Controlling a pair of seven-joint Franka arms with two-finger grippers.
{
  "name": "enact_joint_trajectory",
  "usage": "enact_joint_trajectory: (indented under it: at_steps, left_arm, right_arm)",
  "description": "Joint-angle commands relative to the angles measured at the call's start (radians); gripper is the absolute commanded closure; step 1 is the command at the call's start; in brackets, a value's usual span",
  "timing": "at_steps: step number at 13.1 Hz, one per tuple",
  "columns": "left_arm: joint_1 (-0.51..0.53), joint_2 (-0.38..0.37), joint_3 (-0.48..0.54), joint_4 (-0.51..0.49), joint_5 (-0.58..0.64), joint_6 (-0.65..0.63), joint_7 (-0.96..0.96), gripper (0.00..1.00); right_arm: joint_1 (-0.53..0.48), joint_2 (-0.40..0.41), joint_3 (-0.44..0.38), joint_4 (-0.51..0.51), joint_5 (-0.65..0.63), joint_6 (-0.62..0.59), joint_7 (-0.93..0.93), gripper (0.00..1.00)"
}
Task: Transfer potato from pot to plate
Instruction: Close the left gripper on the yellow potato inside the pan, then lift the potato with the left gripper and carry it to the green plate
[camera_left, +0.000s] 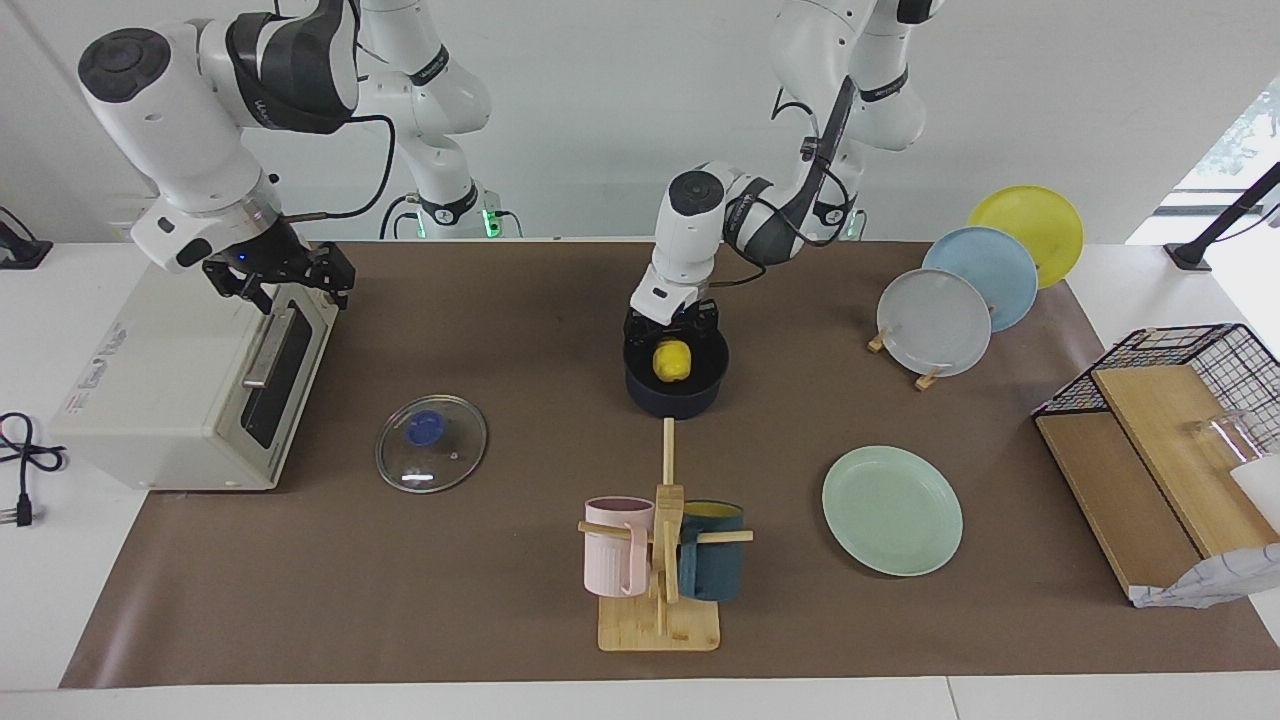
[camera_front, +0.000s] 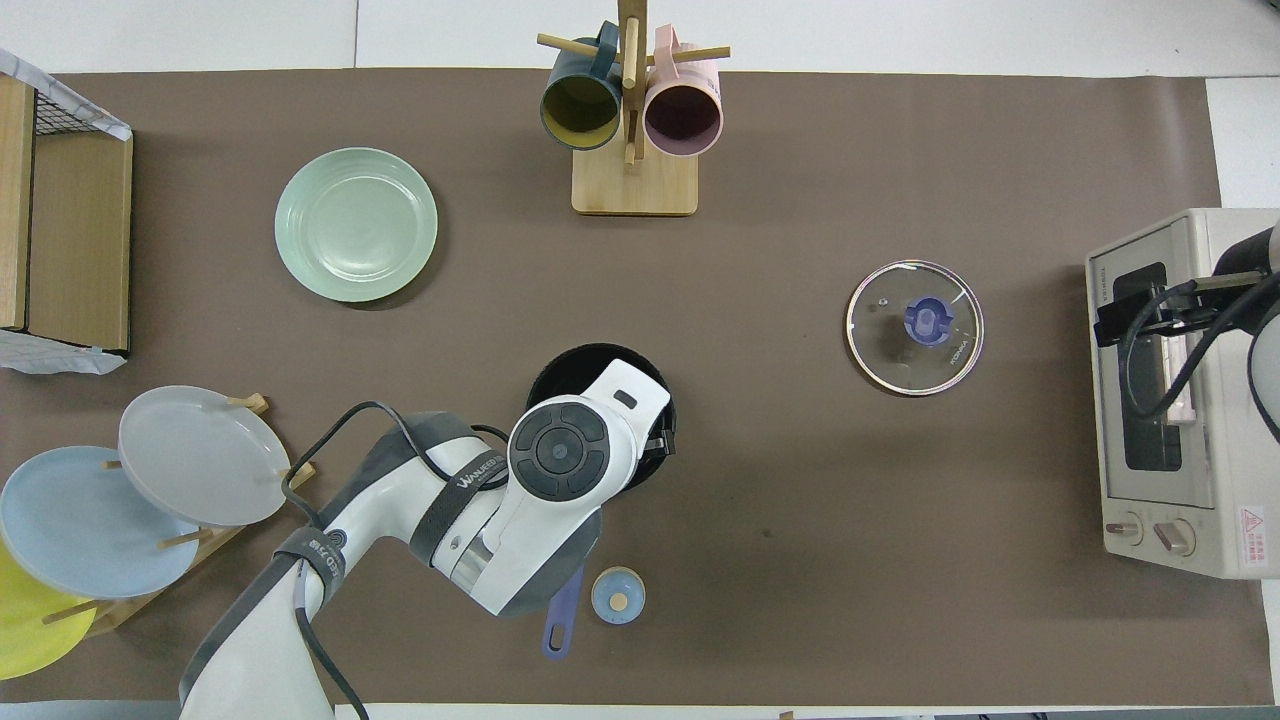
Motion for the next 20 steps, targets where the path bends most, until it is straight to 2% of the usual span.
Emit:
enact_joint_trajectory:
  at_steps: [1, 2, 4, 5, 6, 10, 13, 15, 17, 20]
  left_arm:
    - [-0.016, 0.035, 0.018, -0.005, -0.010, 0.028, 0.021, 0.16]
    - [-0.016, 0.035, 0.018, -0.007, -0.010, 0.028, 0.021, 0.32]
    - [-0.014, 0.033, 0.018, -0.007, -0.010, 0.023, 0.023, 0.80]
    - [-0.014, 0.033, 0.018, -0.005, -0.010, 0.021, 0.023, 0.97]
    - [-0.012, 0.035, 0.019, -0.002, -0.010, 0.020, 0.023, 1.00]
    - [0.003, 0.030, 0.018, 0.016, -0.010, -0.020, 0.023, 1.00]
    - [0.035, -0.031, 0.018, 0.088, -0.015, -0.170, 0.024, 1.00]
    - [0.082, -0.077, 0.019, 0.227, -0.062, -0.370, 0.027, 1.00]
    - [0.171, -0.077, 0.018, 0.338, -0.062, -0.490, 0.059, 1.00]
    - [0.360, -0.012, 0.022, 0.533, -0.090, -0.635, 0.235, 1.00]
  right_arm:
    - [0.002, -0.009, -0.008, -0.002, -0.010, 0.013, -0.013, 0.00]
    - [0.003, -0.007, -0.008, 0.001, -0.010, 0.016, -0.013, 0.00]
    - [0.005, -0.006, -0.008, 0.005, -0.010, 0.028, -0.013, 0.00]
    - [0.005, -0.006, -0.010, 0.005, -0.011, 0.028, -0.013, 0.00]
    - [0.003, -0.006, -0.014, 0.006, -0.011, 0.028, -0.013, 0.00]
    - [0.011, -0.006, -0.028, 0.005, -0.008, 0.028, -0.013, 0.00]
    - [0.011, -0.007, -0.028, 0.005, -0.006, 0.027, -0.011, 0.00]
    - [0.008, -0.009, -0.028, -0.002, -0.003, 0.022, -0.014, 0.00]
    - [0.008, -0.009, -0.027, -0.002, -0.003, 0.018, -0.014, 0.00]
    - [0.010, -0.009, -0.027, -0.002, -0.002, 0.016, -0.014, 0.00]
